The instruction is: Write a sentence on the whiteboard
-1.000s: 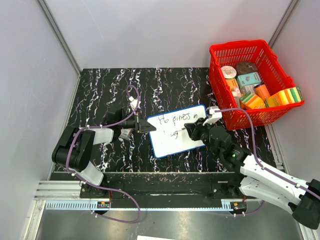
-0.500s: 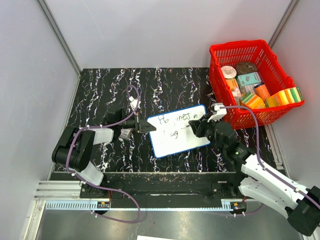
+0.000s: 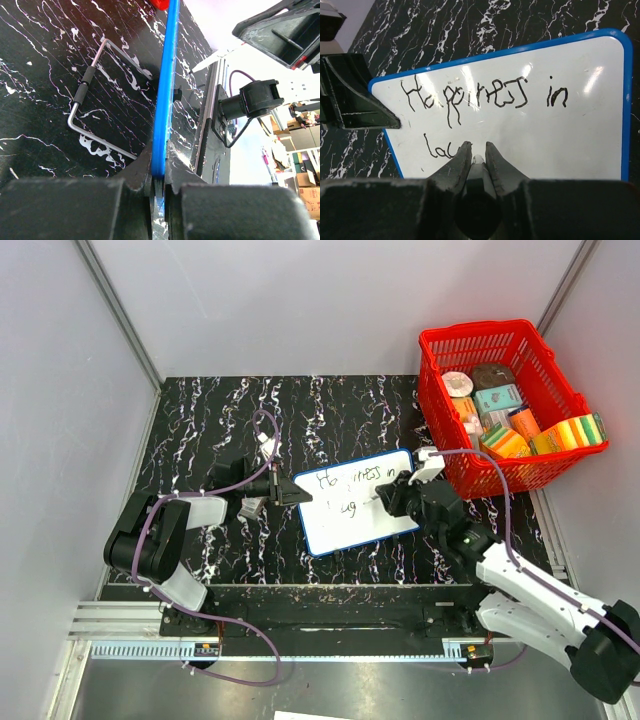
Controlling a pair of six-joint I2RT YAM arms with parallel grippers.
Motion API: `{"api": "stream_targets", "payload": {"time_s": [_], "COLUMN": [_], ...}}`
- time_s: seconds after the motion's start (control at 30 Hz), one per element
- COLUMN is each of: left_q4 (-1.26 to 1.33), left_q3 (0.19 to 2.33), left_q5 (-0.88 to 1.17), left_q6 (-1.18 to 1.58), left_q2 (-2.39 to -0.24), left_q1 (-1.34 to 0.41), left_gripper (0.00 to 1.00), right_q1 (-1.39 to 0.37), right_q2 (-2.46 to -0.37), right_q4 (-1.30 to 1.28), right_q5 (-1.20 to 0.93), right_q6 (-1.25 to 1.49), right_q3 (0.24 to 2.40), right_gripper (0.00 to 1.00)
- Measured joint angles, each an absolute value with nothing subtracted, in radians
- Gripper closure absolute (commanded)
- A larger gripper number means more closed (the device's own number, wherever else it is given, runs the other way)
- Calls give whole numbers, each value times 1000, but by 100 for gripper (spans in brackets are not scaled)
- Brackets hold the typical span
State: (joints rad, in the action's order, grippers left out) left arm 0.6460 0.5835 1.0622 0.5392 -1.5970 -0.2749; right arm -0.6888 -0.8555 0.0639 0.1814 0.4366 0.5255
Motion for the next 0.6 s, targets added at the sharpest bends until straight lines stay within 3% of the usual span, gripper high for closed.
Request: {"api": "stream_targets", "payload": {"time_s": [0.6], "left_q4": [646], "left_q3": [583], "left_q5": [1062], "left_q6": [539], "left_q2": [-1597], "left_q1": [-275], "left_gripper": [100], "right_q1": [-687], "right_q2": [-992], "right_q4": [152], "right_q5": [182], "right_q6": [428], "right_q3": [572], "right_gripper": [100]}}
